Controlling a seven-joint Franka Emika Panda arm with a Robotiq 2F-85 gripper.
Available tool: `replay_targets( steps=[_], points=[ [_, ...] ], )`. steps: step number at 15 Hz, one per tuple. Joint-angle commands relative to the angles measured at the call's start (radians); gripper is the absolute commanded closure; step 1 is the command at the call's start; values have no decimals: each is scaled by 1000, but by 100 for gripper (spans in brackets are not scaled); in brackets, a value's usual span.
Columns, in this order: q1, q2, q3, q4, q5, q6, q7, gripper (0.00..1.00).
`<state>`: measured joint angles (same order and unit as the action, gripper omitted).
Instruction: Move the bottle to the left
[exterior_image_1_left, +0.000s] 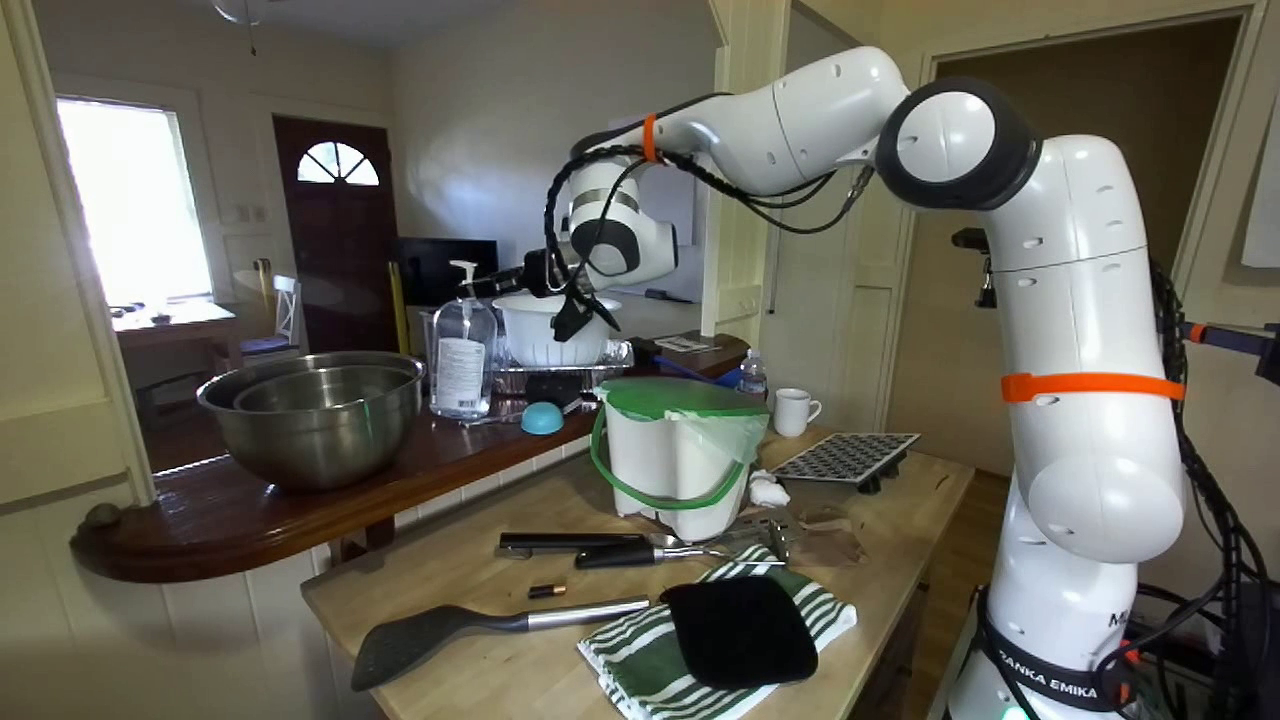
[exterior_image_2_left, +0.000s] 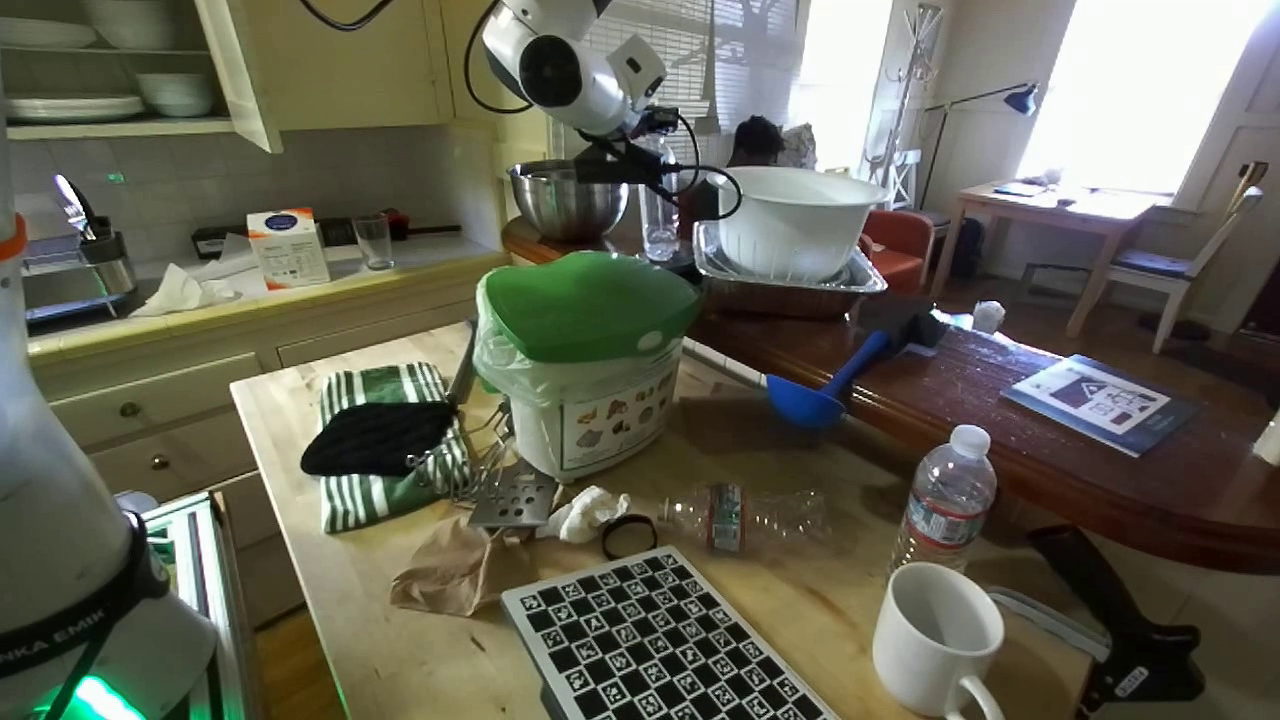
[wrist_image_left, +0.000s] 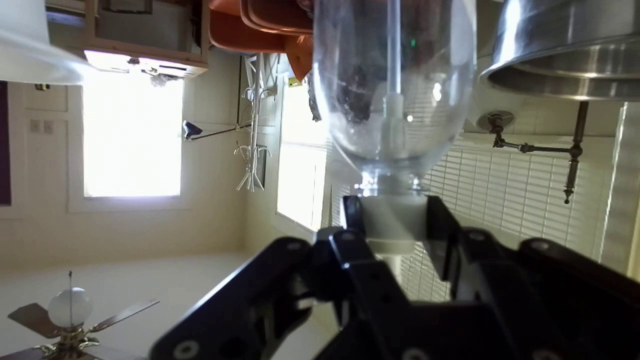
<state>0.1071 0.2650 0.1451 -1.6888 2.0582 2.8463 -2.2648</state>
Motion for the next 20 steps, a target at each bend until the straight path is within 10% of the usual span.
replay_targets(
  steps=[1, 13, 14, 20],
  points=[
    [-4, -23, 17, -49, -77, -3, 119, 91],
    [10, -9, 12, -30, -257, 5, 155, 91],
    [10, -8, 13, -30, -264, 1, 167, 44],
    [7, -29, 11, -49, -342, 2, 253, 2]
  ],
)
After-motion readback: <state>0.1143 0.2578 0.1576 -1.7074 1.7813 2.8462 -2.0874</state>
